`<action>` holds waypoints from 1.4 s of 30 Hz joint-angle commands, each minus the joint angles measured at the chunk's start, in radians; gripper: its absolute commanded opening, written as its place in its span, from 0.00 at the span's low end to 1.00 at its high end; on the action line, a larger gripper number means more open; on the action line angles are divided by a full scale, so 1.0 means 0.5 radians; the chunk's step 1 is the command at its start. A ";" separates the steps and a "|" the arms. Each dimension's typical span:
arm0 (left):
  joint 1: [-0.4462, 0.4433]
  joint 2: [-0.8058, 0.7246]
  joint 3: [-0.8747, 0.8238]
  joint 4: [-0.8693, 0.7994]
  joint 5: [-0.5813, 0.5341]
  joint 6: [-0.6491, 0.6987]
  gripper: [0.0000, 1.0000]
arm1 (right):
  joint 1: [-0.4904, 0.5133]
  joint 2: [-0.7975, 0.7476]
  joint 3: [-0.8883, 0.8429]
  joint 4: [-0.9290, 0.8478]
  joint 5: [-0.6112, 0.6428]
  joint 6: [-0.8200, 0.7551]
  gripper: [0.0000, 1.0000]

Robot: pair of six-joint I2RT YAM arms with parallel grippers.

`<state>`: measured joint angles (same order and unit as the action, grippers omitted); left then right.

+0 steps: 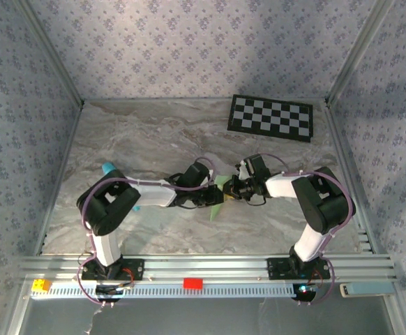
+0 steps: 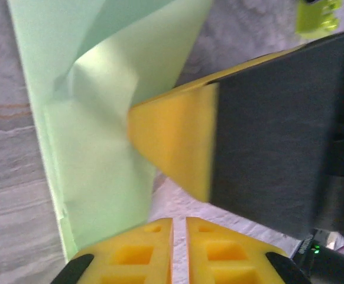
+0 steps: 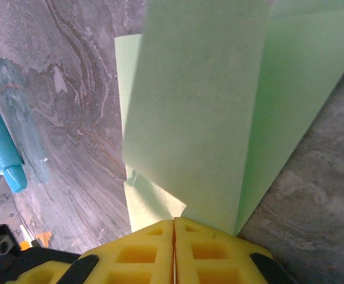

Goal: Fold a paper plane with a square sheet of paper (pick it up from the middle)
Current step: Fold the wing for the fifth time at the center of the table.

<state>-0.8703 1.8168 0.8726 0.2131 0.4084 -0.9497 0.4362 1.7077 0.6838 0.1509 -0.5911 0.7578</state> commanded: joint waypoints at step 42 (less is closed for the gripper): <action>-0.051 -0.066 -0.320 -0.117 -0.065 0.016 0.00 | 0.061 -0.012 0.082 -0.132 0.182 -0.160 0.10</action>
<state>-0.8902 1.7725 0.7433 0.2687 0.4076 -0.9516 0.4908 1.6783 0.7280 0.0559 -0.5262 0.6868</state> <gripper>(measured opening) 0.046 0.097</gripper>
